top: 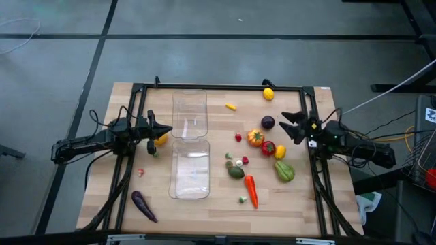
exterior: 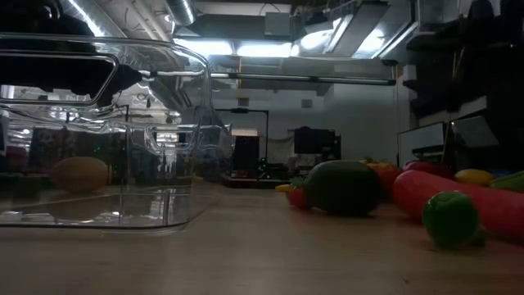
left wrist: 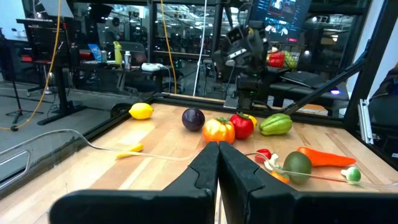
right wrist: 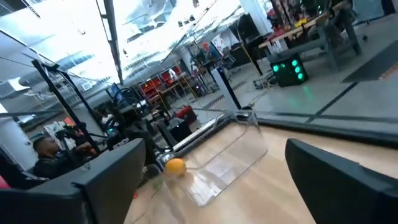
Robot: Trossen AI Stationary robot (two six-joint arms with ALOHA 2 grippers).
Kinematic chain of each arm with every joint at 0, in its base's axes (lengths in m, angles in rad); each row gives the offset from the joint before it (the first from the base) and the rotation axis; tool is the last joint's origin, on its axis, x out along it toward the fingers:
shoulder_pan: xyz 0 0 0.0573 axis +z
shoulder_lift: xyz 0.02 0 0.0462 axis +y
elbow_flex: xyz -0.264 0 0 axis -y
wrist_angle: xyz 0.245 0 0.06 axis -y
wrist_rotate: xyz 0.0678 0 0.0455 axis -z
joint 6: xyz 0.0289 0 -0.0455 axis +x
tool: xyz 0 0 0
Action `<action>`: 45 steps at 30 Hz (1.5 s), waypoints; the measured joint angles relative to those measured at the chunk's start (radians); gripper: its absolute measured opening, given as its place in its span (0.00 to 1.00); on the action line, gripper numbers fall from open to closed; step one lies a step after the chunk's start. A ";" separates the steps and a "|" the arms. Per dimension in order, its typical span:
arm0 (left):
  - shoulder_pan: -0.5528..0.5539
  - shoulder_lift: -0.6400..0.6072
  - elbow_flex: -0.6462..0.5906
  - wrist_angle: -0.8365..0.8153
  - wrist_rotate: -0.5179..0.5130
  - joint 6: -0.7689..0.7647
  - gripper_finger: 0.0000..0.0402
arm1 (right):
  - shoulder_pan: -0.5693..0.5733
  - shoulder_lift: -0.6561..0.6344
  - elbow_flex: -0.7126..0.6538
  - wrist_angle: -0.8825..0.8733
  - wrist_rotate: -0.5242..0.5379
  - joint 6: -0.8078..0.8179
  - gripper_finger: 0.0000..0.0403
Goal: Sort produce into baskets
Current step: Put the black plum into the top transparent bin
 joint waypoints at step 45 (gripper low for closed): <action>0.000 0.000 0.000 0.000 -0.003 -0.019 0.02 | -0.529 1.164 0.589 -0.565 -0.354 -0.103 0.95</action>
